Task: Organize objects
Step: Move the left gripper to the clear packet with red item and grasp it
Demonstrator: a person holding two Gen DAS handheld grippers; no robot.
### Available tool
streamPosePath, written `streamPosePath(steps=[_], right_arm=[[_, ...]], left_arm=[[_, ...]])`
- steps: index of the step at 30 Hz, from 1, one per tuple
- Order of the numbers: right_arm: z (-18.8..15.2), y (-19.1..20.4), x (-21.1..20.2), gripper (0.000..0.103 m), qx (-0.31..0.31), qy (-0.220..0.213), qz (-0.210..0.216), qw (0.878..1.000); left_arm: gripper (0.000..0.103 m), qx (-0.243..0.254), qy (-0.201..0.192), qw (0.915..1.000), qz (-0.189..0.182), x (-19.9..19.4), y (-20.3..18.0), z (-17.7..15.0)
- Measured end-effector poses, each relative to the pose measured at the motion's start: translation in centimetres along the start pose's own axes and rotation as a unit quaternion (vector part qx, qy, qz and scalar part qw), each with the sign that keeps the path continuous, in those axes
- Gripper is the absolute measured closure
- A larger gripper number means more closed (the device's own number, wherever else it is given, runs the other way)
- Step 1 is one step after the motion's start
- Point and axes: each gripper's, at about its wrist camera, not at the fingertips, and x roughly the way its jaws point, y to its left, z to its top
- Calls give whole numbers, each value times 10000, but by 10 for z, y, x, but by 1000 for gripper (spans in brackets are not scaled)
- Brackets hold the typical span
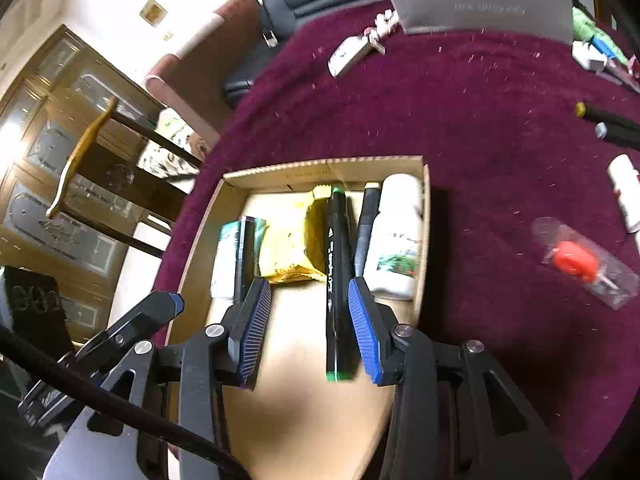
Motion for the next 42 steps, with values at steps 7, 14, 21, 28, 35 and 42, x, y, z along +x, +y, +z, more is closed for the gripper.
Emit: streamPosePath(steps=[7, 14, 21, 28, 35, 42], right_arm=[[-11, -24, -88, 64, -194, -959, -229, 9949], [-43, -71, -185, 7, -246, -2623, -1419, 9542], [-45, -166, -184, 5, 807, -2536, -1232, 9560], [-54, -217, -180, 5, 1073, -2739, -1252, 9475], [-57, -234, -182, 5, 1114, -2804, -1201, 9458], [-59, -231, -186, 5, 1007, -2888, -1190, 9446]], left_arm=[[42, 651, 212, 9969, -388, 9, -72, -21], [42, 1210, 773, 9890, -368, 71, -150, -50], [42, 1284, 881, 9878, -44, 122, -187, -61], [42, 1755, 322, 9799, 891, 175, -213, -39], [43, 2818, 1691, 9365, 1224, 254, -236, -57], [42, 2527, 3076, 9171, 207, 216, -224, -85]])
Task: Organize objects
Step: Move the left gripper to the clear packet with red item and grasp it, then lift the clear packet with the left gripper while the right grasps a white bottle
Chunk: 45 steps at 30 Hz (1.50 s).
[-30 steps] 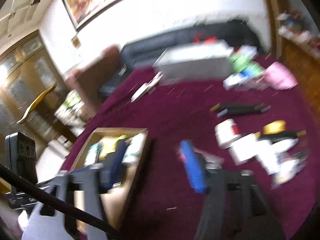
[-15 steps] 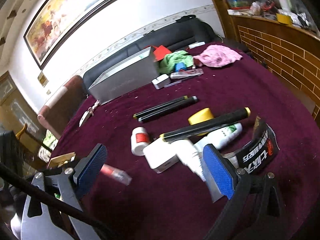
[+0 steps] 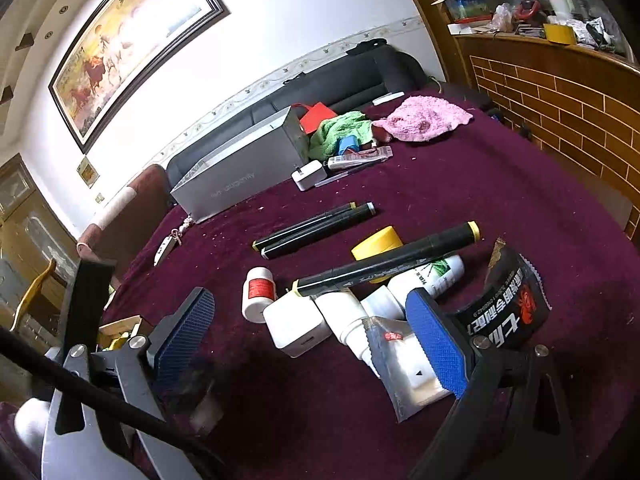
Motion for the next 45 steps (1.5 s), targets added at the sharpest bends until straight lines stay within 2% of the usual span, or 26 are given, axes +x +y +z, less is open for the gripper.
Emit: streamPosePath(steps=[1, 2, 4, 5, 6, 7, 8, 9, 10, 13, 15, 18, 19, 20, 21, 22, 23, 29, 31, 34, 36, 37, 39, 40, 42, 45], right_arm=[[0, 1, 0, 5, -9, 1, 9, 10000], [-1, 1, -1, 5, -16, -5, 18, 10000], [-1, 1, -1, 5, -22, -32, 26, 10000], [-1, 1, -2, 5, -24, -47, 5, 10000], [-2, 0, -2, 5, -19, -56, -18, 10000], [-2, -1, -2, 5, -5, -66, -40, 10000], [-2, -2, -3, 5, 6, -87, -76, 9999], [-2, -3, -3, 5, 9, -107, -97, 9999], [-2, -4, -4, 5, 17, -119, -99, 9999], [-2, -2, -3, 5, -2, -101, -56, 9999], [-3, 0, -3, 5, -50, -86, -61, 9999], [-6, 4, -2, 5, -168, -87, -139, 9997], [-7, 4, -2, 5, -192, -87, -158, 9997], [-7, 4, -1, 5, -212, -92, -186, 9996], [-7, 4, -1, 5, -218, -94, -213, 9995], [-8, 3, -1, 5, -205, -94, -236, 9995], [-7, 1, 0, 5, -173, -84, -240, 9995], [-7, 2, 6, 5, -99, 105, -126, 9998], [0, 5, 12, 6, 69, 383, 232, 9990], [18, 29, 36, 8, -193, 979, 525, 9936], [28, 43, 56, 10, -415, 1263, 402, 9903], [33, 52, 72, 13, -657, 1434, 203, 9873], [34, 64, 96, 27, -972, 1689, -24, 9808], [32, 68, 108, 30, -1064, 1874, -104, 9764], [25, 75, 129, 35, -1247, 2144, -326, 9682], [10, 82, 155, 41, -1655, 2456, -843, 9514]], left_arm=[[42, 135, 7, 9999, -53, -4, -3, -10], [42, 297, -73, 9995, 84, -10, -7, -16], [42, 786, -405, 9937, 685, -22, -15, -29], [42, 854, -490, 9907, 935, -25, -15, -33], [42, 740, -547, 9886, 1195, -30, -11, -35], [41, 338, -661, 9864, 1464, -36, -1, -39], [41, -118, -826, 9841, 1565, -42, 9, -43], [41, -625, -999, 9806, 1567, -47, 21, -52], [41, -871, -1052, 9785, 1545, -46, 28, -58], [41, -1300, -1166, 9731, 1506, -35, 42, -72], [38, -1093, -1394, 9690, 1720, -30, 27, -74], [38, -505, -1448, 9686, 1956, -8, 2, -72], [37, -179, -1510, 9642, 2171, -2, -5, -71], [44, 88, -1637, 9600, 2269, -1, -11, -73], [61, 136, -1662, 9625, 2138, -5, -11, -73], [67, 66, -1652, 9674, 1918, -10, -10, -75], [80, 35, -1641, 9682, 1890, -14, -9, -78], [80, -195, -1683, 9752, 1426, -20, -1, -88], [80, -220, -1708, 9756, 1363, -20, -2, -89], [80, -244, -1752, 9749, 1352, -17, 1, -82], [79, -217, -1796, 9731, 1428, -15, -1, -81], [79, -179, -1814, 9723, 1466, -14, -1, -80], [76, -94, -1858, 9707, 1521, -12, -3, -81], [74, -95, -1896, 9706, 1480, -12, -2, -81], [63, -85, -1982, 9701, 1398, -11, -3, -82], [49, 165, -2100, 9650, 1561, -4, -16, -84]])
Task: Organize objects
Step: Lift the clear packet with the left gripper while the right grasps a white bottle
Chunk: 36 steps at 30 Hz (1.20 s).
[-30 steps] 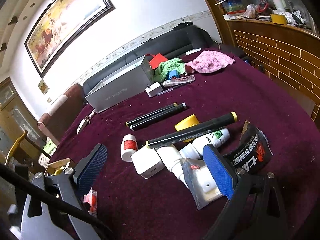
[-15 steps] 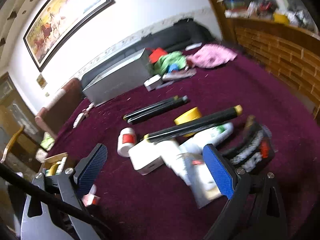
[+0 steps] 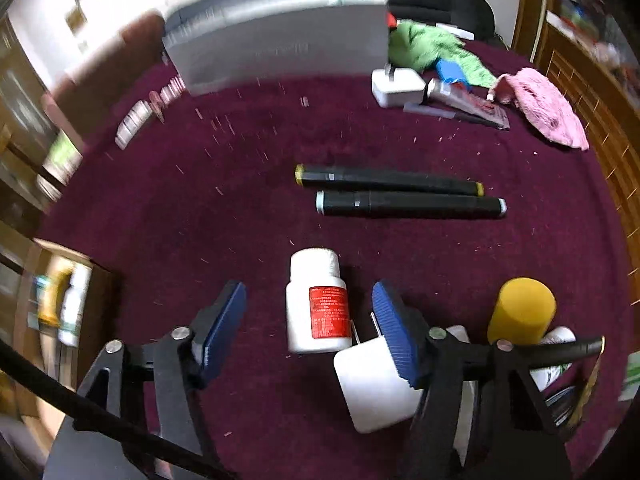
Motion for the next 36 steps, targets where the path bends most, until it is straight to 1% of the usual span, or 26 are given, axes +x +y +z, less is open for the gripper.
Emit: streamPosePath(steps=[1, 2, 4, 5, 7, 9, 12, 16, 19, 21, 24, 27, 30, 33, 36], right_arm=[[-1, 2, 6, 43, -55, 105, -77, 9999], [-2, 3, 11, 50, -105, 153, -147, 9997], [-4, 5, 18, 66, -157, 204, -330, 9991], [-5, 5, 19, 71, -150, 237, -309, 9991], [-7, 2, 16, 71, -44, 227, -179, 9996], [-8, 0, 8, 71, 81, 149, -86, 9998], [-14, -2, -14, 71, 282, 4, 202, 9994], [-32, 1, -53, 71, 304, -247, 506, 9980], [-43, 13, -74, 71, 262, -365, 741, 9962], [-47, 23, -81, 71, 211, -407, 872, 9951], [-58, 41, -96, 71, 95, -447, 1095, 9929], [-68, 66, -108, 71, -97, -477, 1290, 9904], [-75, 90, -111, 71, -262, -445, 1494, 9874], [-78, 117, -106, 71, -395, -347, 1671, 9845], [-80, 145, -96, 71, -518, -215, 1777, 9825]], left_arm=[[49, 173, -23, 9998, 131, 1, -7, -2], [49, 191, -22, 9998, 98, 1, -7, -1], [70, -7, -80, 9999, -102, -2, 3, 0], [81, -93, -65, 9998, -184, -3, 10, 1], [81, -438, 23, 9974, -566, -6, 24, 1], [81, -572, 19, 9960, -686, -11, 30, 0], [81, -688, -70, 9945, -790, -22, 33, -3], [81, -806, -299, 9922, -899, -48, 34, -8], [81, -858, -493, 9907, -932, -68, 40, -11], [81, -874, -616, 9900, -922, -81, 44, -13], [80, -955, -787, 9886, -855, -101, 58, -18], [80, -1078, -947, 9876, -643, -121, 79, -27], [80, -1287, -1018, 9858, -354, -133, 111, -36], [80, -1519, -984, 9835, -41, -138, 149, -43], [80, -1573, -911, 9827, 357, -140, 182, -46]])
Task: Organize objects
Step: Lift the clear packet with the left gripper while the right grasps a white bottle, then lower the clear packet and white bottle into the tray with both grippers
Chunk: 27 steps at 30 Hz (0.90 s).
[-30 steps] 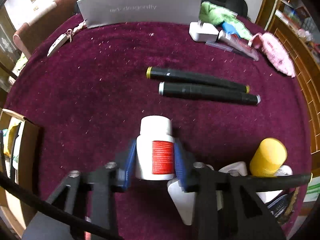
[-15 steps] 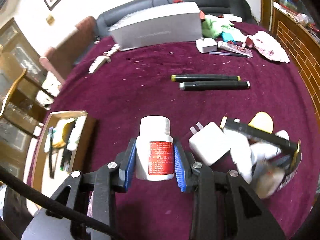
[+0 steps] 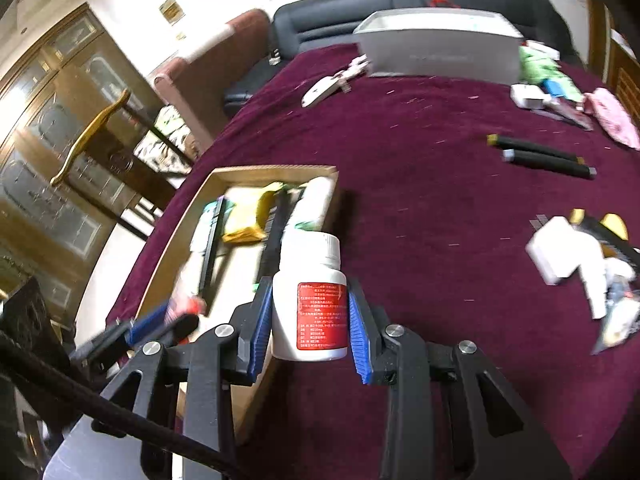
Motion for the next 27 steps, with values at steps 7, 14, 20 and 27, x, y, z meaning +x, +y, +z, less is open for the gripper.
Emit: streamPosePath(steps=[7, 14, 20, 27], right_arm=[[1, 38, 53, 70, -109, 456, 291, 9985], [-1, 61, 79, 70, -283, 716, 364, 9964], [-4, 68, 95, 70, -320, 867, 300, 9953], [-9, 72, 106, 70, -357, 961, 161, 9946]], left_arm=[[80, -131, 216, 9985, 481, 21, 52, 5], [80, -214, 328, 9983, 424, 33, 67, -1], [80, -211, 430, 9982, 361, 42, 68, -4], [80, -233, 518, 9978, 340, 50, 70, -4]])
